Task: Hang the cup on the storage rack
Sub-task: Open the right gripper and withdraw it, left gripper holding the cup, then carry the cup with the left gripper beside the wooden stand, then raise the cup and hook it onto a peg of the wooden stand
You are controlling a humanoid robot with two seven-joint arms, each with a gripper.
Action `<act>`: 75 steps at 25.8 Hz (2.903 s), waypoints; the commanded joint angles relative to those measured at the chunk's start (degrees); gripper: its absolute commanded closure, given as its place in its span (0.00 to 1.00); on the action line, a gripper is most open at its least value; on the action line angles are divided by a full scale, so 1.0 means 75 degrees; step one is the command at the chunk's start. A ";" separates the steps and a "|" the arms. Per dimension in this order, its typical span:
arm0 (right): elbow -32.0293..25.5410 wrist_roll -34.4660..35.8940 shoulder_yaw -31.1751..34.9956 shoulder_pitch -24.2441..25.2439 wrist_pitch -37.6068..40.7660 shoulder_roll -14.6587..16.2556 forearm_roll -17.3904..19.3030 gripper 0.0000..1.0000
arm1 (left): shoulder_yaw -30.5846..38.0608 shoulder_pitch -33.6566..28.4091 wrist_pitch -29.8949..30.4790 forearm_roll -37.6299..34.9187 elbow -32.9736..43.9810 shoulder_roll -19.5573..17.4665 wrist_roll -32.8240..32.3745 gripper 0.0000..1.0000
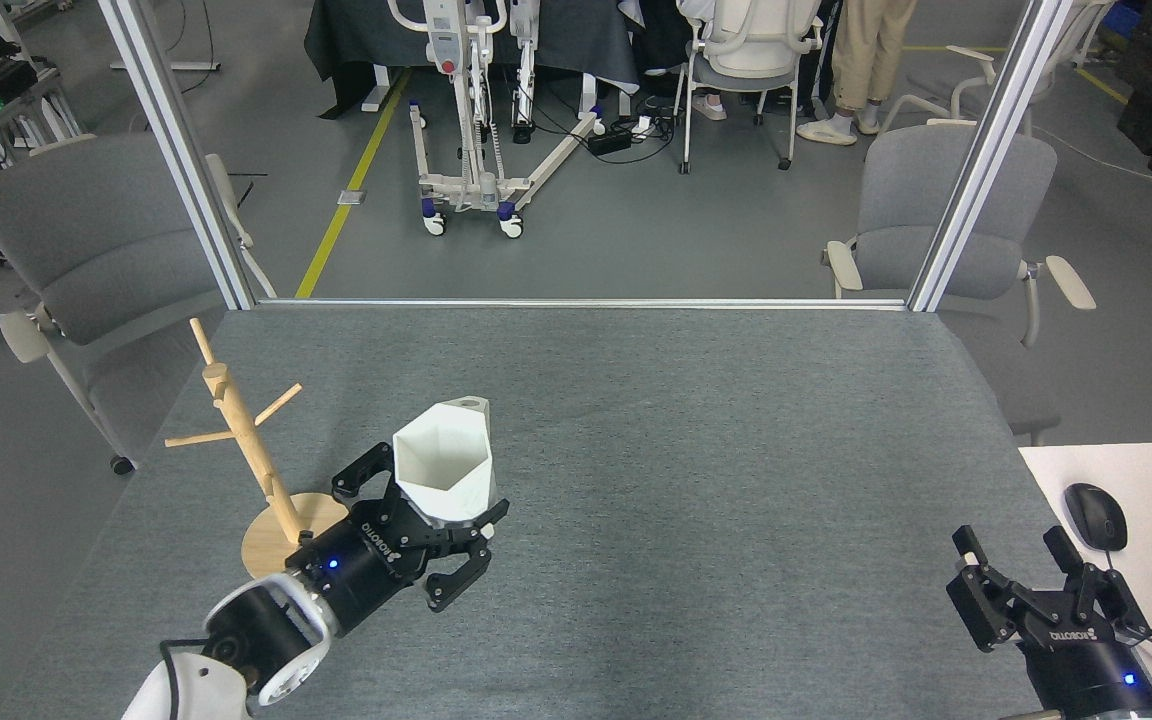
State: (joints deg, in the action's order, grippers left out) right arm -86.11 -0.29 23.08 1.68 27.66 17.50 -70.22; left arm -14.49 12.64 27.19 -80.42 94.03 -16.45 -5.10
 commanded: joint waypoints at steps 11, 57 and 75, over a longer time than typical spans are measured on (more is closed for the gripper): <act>-0.0225 -0.0055 -0.0815 -0.0470 -0.1766 -0.0528 -0.1289 0.00 | 0.3889 -0.2061 0.2316 0.0036 0.0682 -0.0139 0.0165 1.00; 0.0138 -0.0043 -0.0909 -0.0692 -0.1134 -0.1079 -0.2531 0.00 | 0.5050 -0.0561 0.0512 -0.2074 -0.1158 0.0693 -0.0339 1.00; 0.0138 -0.0043 -0.0909 -0.0692 -0.1134 -0.1056 -0.2531 0.00 | 0.5202 -0.0772 0.0219 -0.2015 -0.1205 0.0670 -0.0257 1.00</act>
State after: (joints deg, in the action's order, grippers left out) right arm -85.08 -0.63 16.26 -3.52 19.18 9.51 -89.21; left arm 24.16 6.73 29.69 -95.48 85.35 -11.39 -6.70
